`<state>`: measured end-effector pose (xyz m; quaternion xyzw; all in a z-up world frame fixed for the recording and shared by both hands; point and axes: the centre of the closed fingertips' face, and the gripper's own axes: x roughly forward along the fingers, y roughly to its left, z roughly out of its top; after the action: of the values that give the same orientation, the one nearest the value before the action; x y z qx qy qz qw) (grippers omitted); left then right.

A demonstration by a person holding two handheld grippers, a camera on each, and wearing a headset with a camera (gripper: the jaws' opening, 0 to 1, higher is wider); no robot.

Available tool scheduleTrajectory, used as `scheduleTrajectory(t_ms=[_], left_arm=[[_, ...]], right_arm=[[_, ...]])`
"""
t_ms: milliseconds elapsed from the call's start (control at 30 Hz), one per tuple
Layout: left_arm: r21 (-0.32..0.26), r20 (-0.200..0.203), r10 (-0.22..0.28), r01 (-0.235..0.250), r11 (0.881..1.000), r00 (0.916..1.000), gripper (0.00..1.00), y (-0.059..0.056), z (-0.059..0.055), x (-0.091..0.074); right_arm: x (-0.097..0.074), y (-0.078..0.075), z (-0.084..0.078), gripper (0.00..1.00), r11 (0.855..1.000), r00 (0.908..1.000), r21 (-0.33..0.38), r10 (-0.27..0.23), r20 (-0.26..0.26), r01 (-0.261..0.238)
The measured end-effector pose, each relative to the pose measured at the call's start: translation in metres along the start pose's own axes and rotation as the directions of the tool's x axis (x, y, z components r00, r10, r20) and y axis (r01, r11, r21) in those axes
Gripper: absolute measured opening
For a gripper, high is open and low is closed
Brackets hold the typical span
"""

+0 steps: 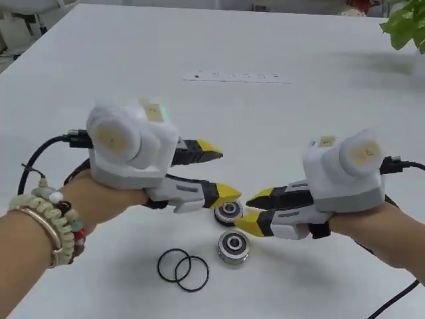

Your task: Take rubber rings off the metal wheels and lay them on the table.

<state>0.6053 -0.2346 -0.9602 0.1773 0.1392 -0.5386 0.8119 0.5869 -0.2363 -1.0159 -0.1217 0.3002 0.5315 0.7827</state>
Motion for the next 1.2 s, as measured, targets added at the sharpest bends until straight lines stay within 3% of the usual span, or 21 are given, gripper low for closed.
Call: scheduleTrajectory(t_ms=[133,333,500,533,700,800,1200], left_arm=[[0.015,-0.063,-0.039,0.04,0.999,0.9972,0.31,-0.013,-0.016,0.007],[-0.011,-0.09,-0.05,0.049,0.999,0.9947,0.26,-0.018,-0.027,0.011],[-0.025,-0.115,-0.045,0.043,0.999,0.9923,0.2,-0.017,-0.035,0.013],[-0.052,-0.1,-0.041,0.036,0.998,0.9941,0.2,-0.016,-0.034,0.012],[-0.1,-0.119,-0.051,0.039,0.994,0.9916,0.16,-0.017,-0.039,0.011],[-0.12,-0.108,-0.052,0.039,0.992,0.9928,0.15,-0.017,-0.039,0.012],[-0.136,-0.097,-0.038,0.025,0.99,0.9946,0.15,-0.016,-0.039,0.012]], right_arm=[[0.003,0.003,-0.003,0.24,1.0,0.9998,-0.004,0.01,-0.016,-0.01],[0.004,0.006,-0.007,0.27,1.0,0.9991,-0.01,0.018,-0.037,-0.019],[0.004,0.005,-0.004,0.28,1.0,0.9997,-0.019,0.01,-0.023,-0.01],[0.004,0.005,-0.003,0.27,1.0,0.9998,-0.019,0.009,-0.02,-0.009],[0.006,0.006,-0.001,0.26,1.0,1.0,-0.019,0.004,-0.009,-0.004],[0.007,0.005,-0.001,0.25,1.0,0.9999,-0.021,-0.002,-0.01,0.002],[0.003,0.003,-0.005,0.17,0.999,0.9996,-0.052,-0.007,-0.026,0.006]])
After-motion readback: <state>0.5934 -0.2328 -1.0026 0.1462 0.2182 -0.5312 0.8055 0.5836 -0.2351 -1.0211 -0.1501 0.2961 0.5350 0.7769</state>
